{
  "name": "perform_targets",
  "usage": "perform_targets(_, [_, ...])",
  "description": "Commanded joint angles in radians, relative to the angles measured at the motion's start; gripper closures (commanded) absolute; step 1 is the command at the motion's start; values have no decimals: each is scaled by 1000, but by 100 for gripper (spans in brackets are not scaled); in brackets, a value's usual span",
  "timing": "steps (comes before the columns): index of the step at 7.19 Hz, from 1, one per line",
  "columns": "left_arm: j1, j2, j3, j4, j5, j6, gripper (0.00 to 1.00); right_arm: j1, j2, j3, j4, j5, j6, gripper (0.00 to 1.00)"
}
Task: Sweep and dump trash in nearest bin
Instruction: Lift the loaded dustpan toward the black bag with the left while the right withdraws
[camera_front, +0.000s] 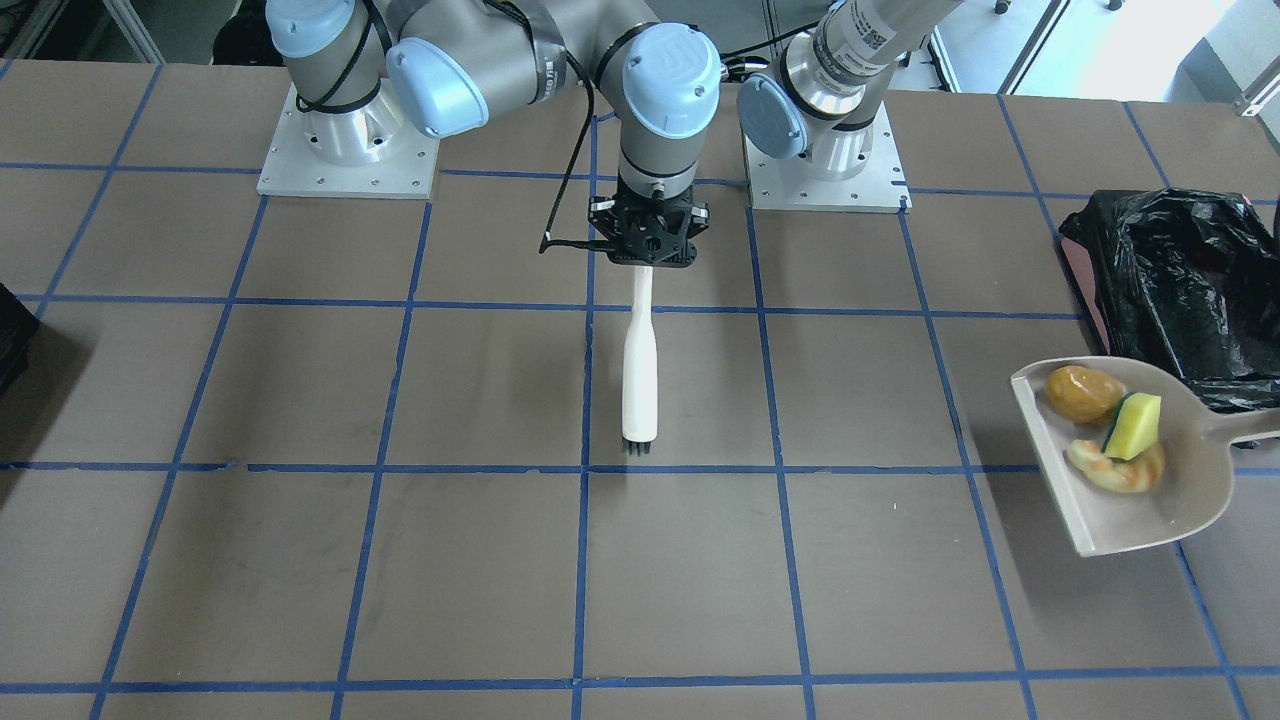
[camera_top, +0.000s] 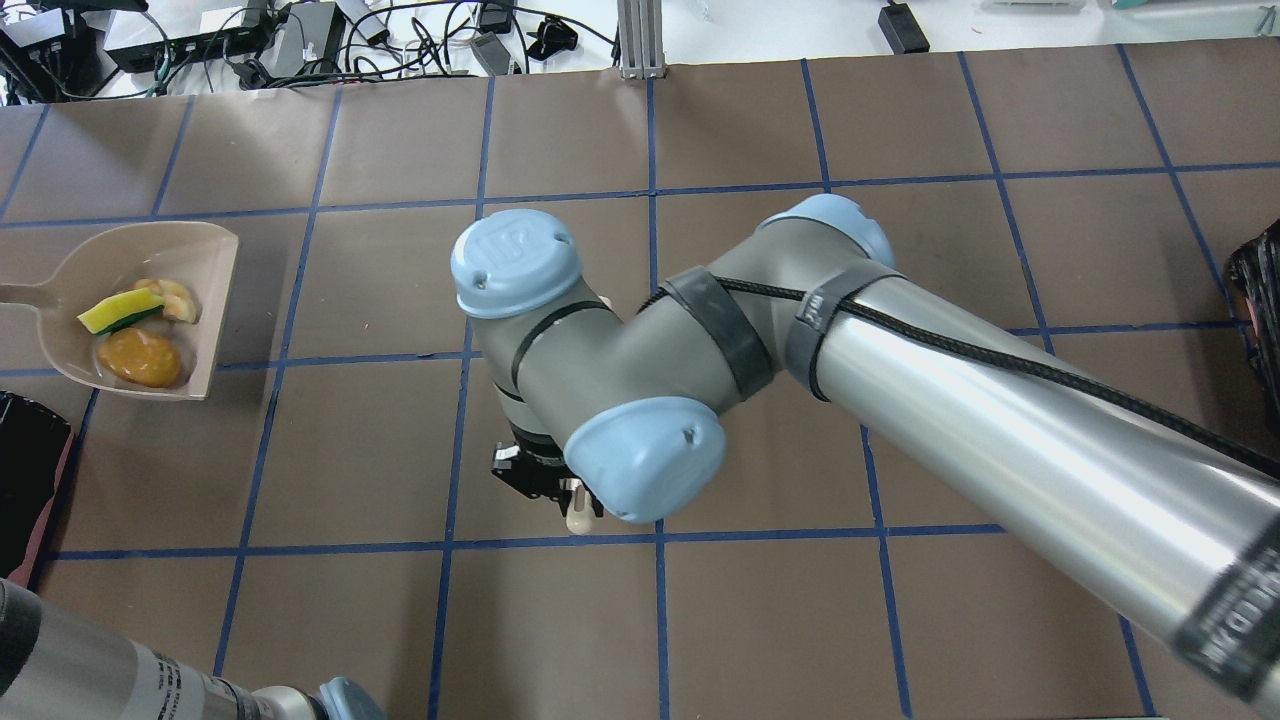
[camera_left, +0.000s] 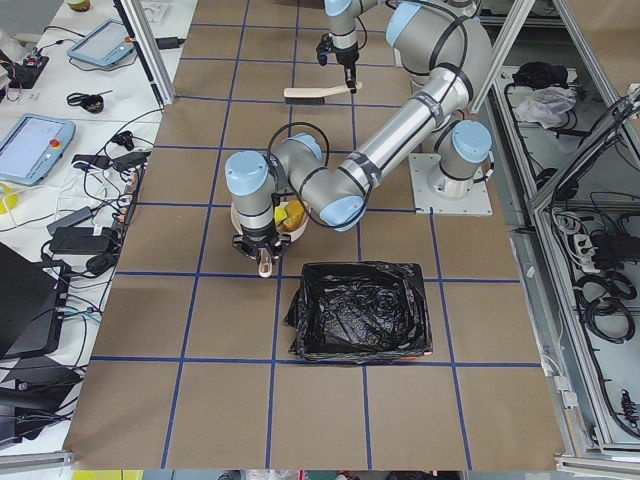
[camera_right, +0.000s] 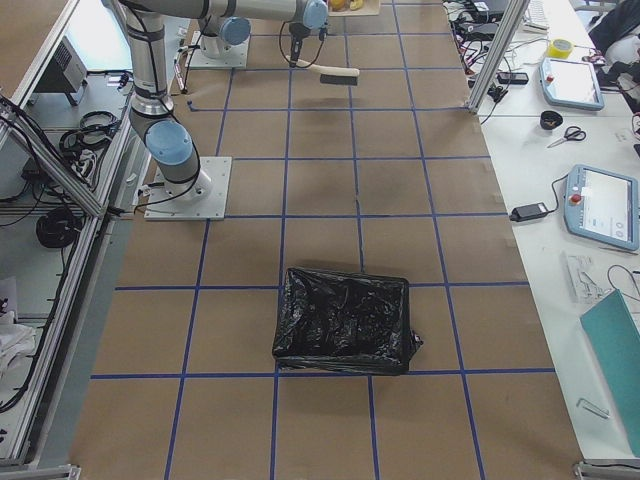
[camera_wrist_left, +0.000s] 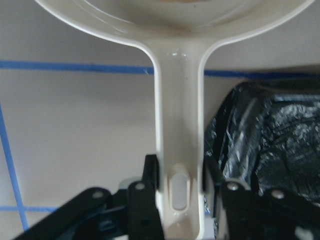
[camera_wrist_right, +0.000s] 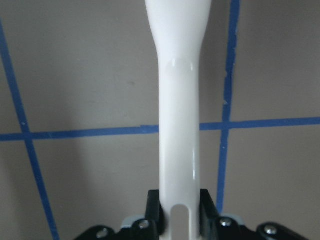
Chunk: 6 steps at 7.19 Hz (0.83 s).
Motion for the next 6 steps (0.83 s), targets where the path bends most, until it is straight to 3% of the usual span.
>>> perform_targets(1, [131, 47, 77, -100, -3, 77, 100, -16, -109, 203, -107, -14, -66, 100])
perform_targets(5, [395, 28, 111, -67, 39, 327, 100, -7, -150, 340, -227, -13, -57, 100])
perform_targets(6, [411, 24, 111, -13, 123, 321, 100, -7, -147, 338, -238, -10, -60, 100])
